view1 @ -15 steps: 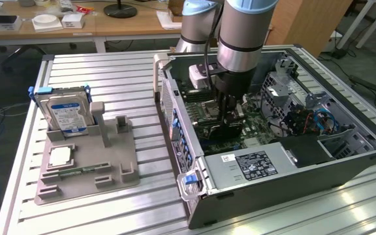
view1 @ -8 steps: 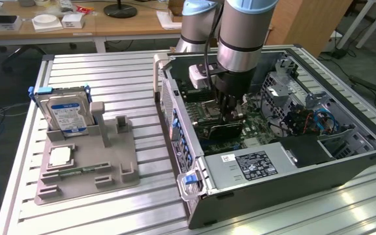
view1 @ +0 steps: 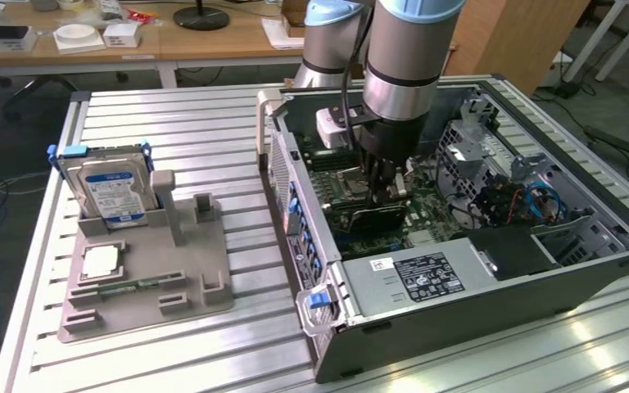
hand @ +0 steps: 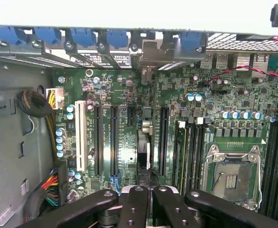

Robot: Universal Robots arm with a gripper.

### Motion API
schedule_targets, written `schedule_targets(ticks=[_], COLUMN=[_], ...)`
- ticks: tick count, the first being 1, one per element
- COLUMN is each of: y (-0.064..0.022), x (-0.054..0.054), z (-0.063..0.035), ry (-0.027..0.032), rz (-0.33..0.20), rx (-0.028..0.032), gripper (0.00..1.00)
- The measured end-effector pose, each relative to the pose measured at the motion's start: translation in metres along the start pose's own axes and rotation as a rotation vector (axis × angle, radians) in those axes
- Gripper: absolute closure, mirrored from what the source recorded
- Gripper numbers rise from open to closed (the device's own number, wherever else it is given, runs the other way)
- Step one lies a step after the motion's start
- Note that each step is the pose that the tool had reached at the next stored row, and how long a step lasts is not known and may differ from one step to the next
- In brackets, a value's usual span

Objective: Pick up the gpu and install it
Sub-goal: 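Press down on the gpu until it lock into place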

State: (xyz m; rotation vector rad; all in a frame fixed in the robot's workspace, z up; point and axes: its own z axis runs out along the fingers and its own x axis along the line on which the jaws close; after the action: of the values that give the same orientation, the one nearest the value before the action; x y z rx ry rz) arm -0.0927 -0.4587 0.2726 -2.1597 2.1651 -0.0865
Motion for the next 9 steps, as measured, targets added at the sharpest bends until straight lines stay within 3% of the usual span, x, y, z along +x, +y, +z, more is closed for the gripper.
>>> schedule_targets(ticks=[9], y=[0.0001], x=[0.0], z=[0.0001], ry=[0.0001], rz=[0.0], rx=[-0.0015], gripper=[0.9])
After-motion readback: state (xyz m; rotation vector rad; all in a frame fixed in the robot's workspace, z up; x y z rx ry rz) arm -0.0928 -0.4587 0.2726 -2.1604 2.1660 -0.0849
